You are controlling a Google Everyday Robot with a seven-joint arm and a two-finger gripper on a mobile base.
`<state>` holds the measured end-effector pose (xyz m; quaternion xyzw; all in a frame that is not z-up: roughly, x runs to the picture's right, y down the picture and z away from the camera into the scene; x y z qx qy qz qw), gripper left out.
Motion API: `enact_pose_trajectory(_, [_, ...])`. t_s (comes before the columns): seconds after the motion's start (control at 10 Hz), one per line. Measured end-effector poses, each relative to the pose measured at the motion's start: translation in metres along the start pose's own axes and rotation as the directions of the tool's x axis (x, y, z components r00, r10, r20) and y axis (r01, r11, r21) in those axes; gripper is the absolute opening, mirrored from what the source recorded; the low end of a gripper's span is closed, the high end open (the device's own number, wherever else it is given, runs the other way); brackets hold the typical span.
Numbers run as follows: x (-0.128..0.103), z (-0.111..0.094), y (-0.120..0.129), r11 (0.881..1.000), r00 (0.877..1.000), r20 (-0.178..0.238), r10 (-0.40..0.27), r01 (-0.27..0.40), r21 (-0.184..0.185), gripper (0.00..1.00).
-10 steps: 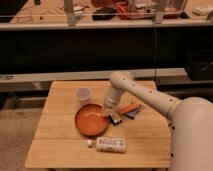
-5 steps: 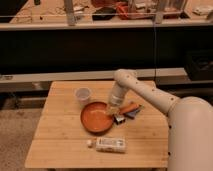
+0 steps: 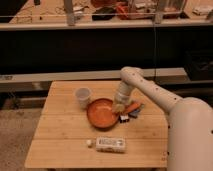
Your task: Push the ceramic bowl across the table
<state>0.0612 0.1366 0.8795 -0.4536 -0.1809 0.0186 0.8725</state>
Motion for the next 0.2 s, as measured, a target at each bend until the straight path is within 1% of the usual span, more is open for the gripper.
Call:
enact_pose_trajectory(0.1, [0.004,-0.003,-0.002,1.0,1.0,0.003,0.012,-0.012,0.004,0.0])
enact_pose_trajectory(0.2, [0.015,-0.008,-0.005,1.0,1.0,0.003,0.028,-0.028,0.007,0.0])
